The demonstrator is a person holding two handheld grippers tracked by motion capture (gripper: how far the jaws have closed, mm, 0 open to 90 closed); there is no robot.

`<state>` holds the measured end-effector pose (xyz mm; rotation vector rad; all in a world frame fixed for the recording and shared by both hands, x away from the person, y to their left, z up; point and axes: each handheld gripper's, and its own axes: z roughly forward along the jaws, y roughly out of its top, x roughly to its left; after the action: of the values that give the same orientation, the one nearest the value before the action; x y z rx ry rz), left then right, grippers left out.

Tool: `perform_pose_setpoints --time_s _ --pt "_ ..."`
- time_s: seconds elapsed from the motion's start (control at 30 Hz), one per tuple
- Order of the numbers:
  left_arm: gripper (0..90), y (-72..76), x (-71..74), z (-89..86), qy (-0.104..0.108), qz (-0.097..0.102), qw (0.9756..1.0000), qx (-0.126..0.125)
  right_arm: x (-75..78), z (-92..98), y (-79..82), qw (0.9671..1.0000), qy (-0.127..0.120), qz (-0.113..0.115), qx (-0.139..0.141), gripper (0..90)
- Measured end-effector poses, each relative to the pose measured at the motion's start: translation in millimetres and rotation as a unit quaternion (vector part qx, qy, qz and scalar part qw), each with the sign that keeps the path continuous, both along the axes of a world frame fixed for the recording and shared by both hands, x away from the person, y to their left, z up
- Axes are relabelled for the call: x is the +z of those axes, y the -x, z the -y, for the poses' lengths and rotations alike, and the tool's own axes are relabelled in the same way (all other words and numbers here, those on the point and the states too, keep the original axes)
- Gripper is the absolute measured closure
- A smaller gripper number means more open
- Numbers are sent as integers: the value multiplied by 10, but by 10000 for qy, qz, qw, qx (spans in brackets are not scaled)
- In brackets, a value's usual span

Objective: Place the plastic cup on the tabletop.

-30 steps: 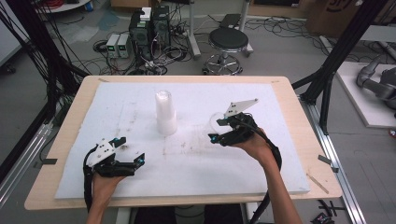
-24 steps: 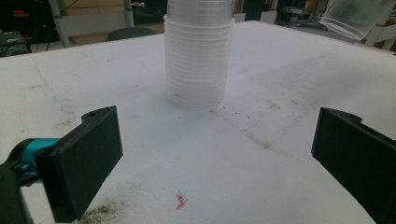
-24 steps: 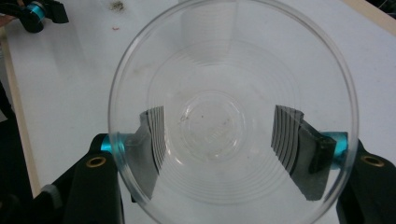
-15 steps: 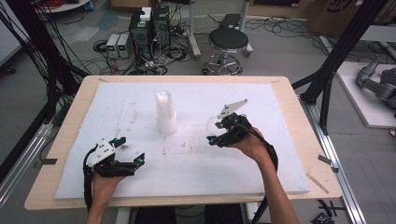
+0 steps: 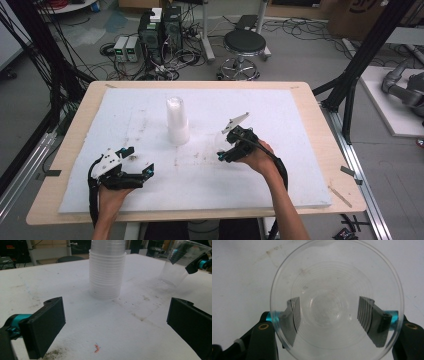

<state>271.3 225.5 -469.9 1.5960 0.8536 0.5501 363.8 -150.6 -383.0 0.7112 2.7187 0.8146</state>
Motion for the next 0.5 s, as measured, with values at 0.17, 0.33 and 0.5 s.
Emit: perform_pose_setpoints --time_s 0.17,0.33,0.5 --pt "17 -2 2 -1 -40 0 10000 -21 -68 -74 -37 9998 173 -43 -10 358" --pt "17 0 3 2 -58 0 10000 10 -142 -115 -66 9997 199 -105 -12 355" --pt "17 2 -1 0 9 19 10000 15 -215 -127 -89 9999 -31 -89 -123 358"
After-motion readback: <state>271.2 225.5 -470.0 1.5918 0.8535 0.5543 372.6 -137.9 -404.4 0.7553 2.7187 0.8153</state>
